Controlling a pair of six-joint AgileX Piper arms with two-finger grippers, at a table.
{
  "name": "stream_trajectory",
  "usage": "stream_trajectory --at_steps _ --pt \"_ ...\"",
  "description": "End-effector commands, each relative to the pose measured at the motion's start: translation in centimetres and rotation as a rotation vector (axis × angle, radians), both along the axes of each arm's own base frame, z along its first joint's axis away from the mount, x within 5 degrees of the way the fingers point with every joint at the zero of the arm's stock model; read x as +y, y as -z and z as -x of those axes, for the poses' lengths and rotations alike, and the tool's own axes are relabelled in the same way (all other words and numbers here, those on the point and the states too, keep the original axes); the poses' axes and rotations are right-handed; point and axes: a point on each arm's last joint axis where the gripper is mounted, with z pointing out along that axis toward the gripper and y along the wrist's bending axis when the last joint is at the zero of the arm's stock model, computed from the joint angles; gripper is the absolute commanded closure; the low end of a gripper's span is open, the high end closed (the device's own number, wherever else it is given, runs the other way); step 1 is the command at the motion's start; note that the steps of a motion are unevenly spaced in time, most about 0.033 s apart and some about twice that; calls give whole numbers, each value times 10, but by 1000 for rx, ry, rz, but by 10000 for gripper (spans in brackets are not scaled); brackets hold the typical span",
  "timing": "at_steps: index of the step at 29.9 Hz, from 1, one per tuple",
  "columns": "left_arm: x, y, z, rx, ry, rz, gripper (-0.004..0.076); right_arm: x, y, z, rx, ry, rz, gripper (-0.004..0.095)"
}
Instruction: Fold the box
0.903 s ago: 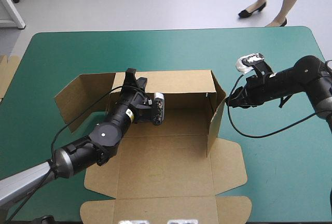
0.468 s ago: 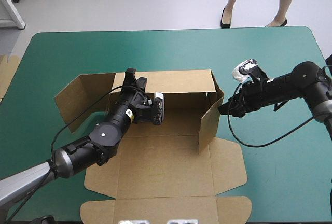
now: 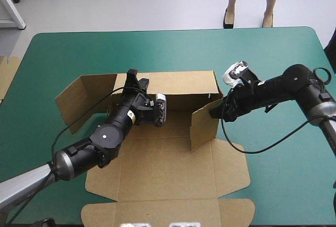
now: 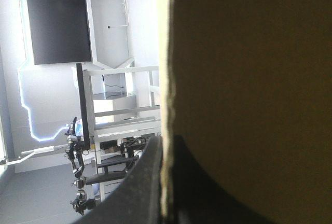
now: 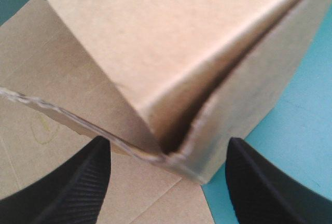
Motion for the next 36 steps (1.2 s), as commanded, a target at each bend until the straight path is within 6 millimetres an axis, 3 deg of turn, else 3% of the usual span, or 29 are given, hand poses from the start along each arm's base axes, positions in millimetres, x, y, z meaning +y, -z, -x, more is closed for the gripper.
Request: stream_trajectory --at_steps 1,16,24,36 --pt "1 -18 2 -65 -2 23 734 9 -17 8 -47 -10 -19 314" --pt "1 -18 2 -66 -1 19 734 10 -21 0 -78 106 -73 372" --pt "1 -18 2 -66 -1 19 734 11 7 0 -62 166 -127 397" --pt "1 -18 2 -67 -3 19 734 8 8 2 -94 221 -134 446"
